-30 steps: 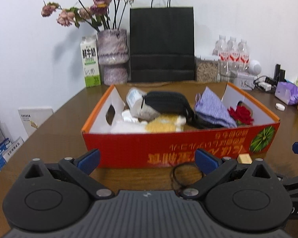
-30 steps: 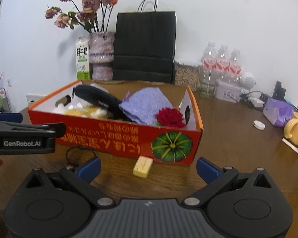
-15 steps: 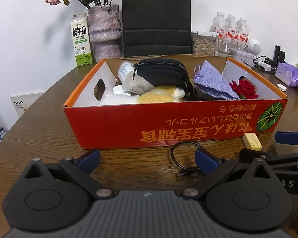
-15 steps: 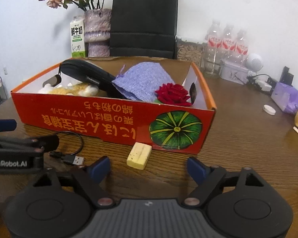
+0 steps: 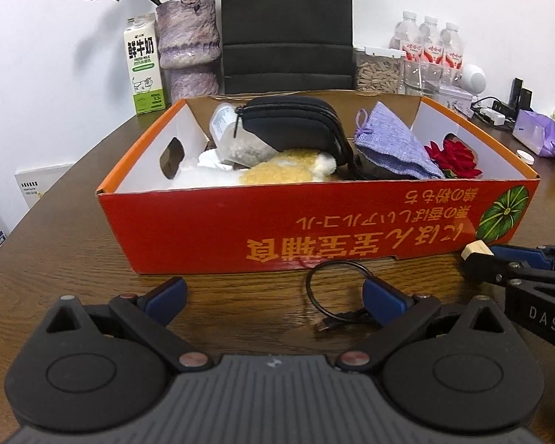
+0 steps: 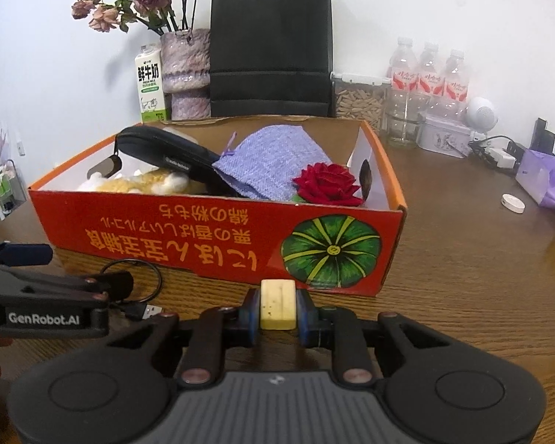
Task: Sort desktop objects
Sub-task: 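Close the right tool on the small yellow block while the left grasps the black cable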
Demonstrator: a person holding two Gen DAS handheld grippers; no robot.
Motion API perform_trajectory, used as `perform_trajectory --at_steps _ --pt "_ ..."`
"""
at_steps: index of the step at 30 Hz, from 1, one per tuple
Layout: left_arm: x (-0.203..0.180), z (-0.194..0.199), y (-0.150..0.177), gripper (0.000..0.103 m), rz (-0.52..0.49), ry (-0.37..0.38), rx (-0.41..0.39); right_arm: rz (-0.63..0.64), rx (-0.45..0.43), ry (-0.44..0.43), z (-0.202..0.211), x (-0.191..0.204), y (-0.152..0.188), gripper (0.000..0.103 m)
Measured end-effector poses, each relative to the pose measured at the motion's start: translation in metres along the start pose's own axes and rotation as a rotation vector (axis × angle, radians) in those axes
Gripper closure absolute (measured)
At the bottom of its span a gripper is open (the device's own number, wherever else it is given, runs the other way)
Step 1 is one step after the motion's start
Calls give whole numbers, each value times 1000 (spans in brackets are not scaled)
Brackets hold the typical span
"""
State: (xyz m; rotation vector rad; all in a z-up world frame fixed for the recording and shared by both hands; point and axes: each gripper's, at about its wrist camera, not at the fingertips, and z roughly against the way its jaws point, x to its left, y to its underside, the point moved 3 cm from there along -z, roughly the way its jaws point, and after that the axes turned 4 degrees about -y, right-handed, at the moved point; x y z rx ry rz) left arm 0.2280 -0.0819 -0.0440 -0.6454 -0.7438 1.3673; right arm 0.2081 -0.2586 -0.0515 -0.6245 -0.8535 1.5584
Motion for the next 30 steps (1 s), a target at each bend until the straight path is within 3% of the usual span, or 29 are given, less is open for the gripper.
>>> perform_trajectory --at_steps 13,18,24,26,28,29,30 --pt "-10 -8 0 0 16 21 23 -27 -4 1 1 -12 5 84" --pt "-7 -8 0 5 39 40 31 -27 -4 -5 1 -11 7 84" --pt "-7 -5 1 33 44 62 21 -25 -4 -7 1 -10 7 84" --pt "-9 -2 1 60 37 85 14 -25 -4 -7 1 -10 7 84" --pt "-11 1 1 78 34 94 13 -25 -4 -7 1 -10 7 84" --pt "-12 1 1 95 26 87 16 -25 -4 -7 1 -10 7 84" --pt "-12 1 2 96 28 91 14 -25 -4 -7 1 -10 7 84"
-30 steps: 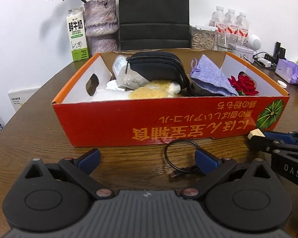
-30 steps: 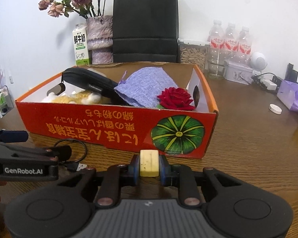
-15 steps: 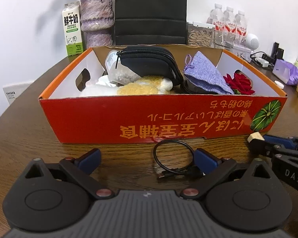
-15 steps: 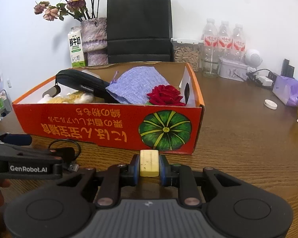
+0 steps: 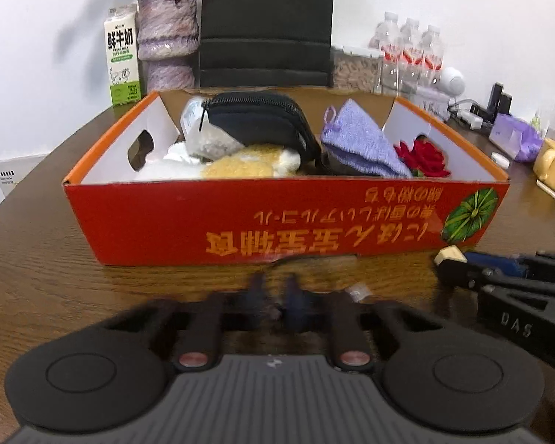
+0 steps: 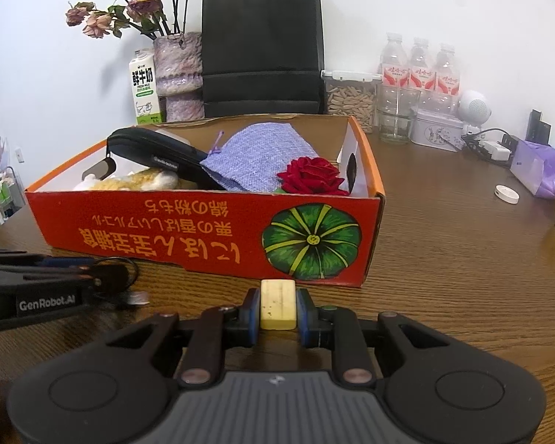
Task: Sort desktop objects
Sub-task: 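Close the right tool on the small yellow block while the left grasps the black cable, then carry the yellow block and black cable into the box and open both tools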
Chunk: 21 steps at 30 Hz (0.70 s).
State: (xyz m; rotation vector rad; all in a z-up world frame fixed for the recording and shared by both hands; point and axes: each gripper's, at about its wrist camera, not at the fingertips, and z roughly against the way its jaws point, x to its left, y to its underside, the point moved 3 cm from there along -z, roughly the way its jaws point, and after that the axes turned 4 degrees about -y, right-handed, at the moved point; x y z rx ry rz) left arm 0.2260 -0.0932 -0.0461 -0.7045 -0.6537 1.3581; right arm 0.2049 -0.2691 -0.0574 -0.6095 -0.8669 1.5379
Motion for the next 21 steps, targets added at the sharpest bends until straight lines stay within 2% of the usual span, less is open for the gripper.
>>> perform_trajectory --at_steps 8,21 --pt "4 4 2 98 4 22 -13 8 -3 3 2 4 2 84" --pt "4 30 -8 99 -9 44 -93 19 -50 -4 21 10 -3 84"
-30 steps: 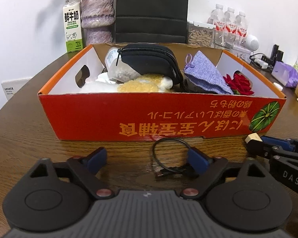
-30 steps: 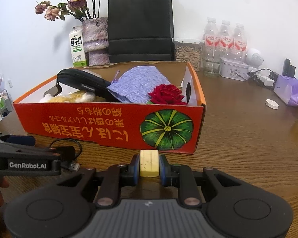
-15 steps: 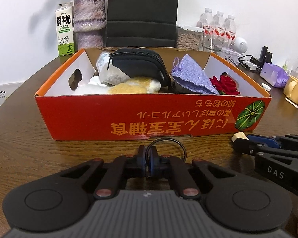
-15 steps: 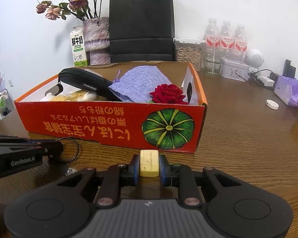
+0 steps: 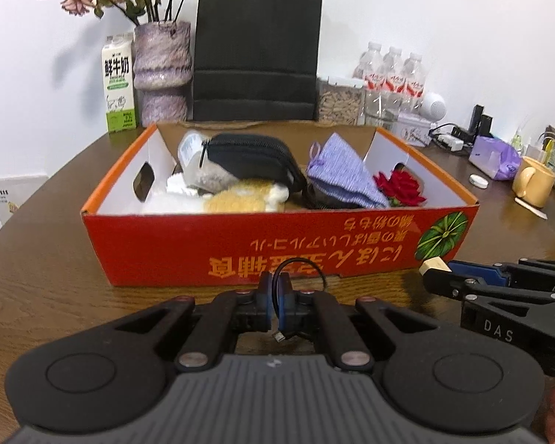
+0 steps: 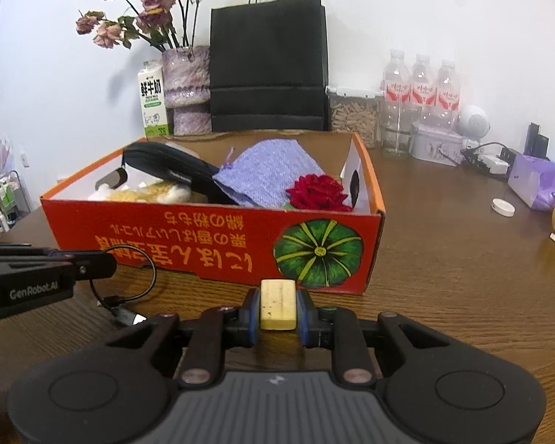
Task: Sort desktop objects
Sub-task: 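Carry the yellow block and black cable into the box and open both tools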
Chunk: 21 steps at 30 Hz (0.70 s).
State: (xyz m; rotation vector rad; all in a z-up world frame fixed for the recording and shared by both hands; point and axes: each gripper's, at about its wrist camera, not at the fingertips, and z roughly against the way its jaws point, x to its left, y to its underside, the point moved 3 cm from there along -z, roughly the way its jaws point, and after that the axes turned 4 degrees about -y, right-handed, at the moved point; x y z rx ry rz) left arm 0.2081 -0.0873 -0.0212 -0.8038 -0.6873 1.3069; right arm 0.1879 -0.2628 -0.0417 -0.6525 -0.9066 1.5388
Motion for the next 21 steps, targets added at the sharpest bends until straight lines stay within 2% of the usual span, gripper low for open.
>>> perform_trajectory --at_steps 13,21 --pt "-3 29 -15 100 -24 21 -89 22 -65 -4 25 11 -18 84" --pt "-4 44 -35 100 -32 37 -157 51 -108 -11 34 23 -34 84"
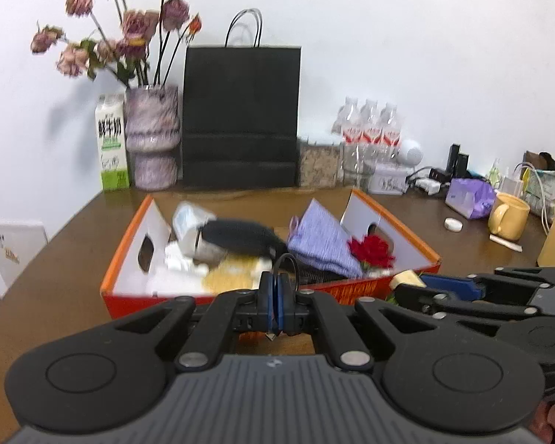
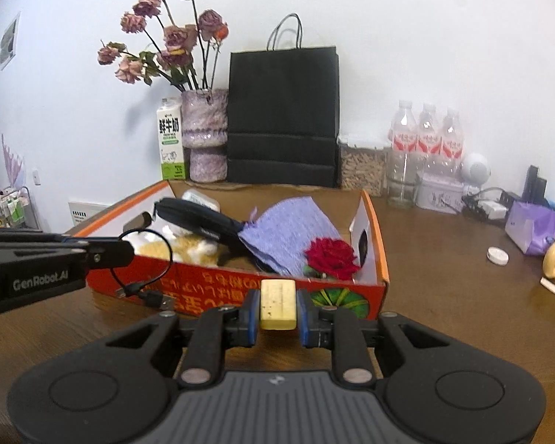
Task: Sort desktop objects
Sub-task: 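Carry the yellow block and black cable into the box and open both tools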
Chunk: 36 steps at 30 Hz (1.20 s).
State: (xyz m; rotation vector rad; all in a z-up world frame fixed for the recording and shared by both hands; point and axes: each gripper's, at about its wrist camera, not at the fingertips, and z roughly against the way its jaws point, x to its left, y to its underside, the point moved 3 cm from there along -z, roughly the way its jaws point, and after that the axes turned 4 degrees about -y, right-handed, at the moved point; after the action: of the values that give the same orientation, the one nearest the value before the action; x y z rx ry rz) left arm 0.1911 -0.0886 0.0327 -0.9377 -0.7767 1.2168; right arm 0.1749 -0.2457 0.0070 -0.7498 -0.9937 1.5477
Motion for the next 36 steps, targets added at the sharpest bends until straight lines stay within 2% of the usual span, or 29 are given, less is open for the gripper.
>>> perform_trajectory --at_steps 8,15,22,32,36 --pt "0 -9 -30 100 -6 13 -62 24 -56 -6 -7 7 -35 84" --pt "7 -33 -55 100 17 16 -83 30 -62 -1 -33 5 -62 84" --pt "14 -69 -67 100 34 15 -57 29 -35 5 -71 0 -79 84" --pt "29 -114 -65 100 72 -8 17 18 17 13 -117 -12 -87 84" --pt "34 -124 -65 94 87 -38 49 -3 34 5 -128 -16 -85 82"
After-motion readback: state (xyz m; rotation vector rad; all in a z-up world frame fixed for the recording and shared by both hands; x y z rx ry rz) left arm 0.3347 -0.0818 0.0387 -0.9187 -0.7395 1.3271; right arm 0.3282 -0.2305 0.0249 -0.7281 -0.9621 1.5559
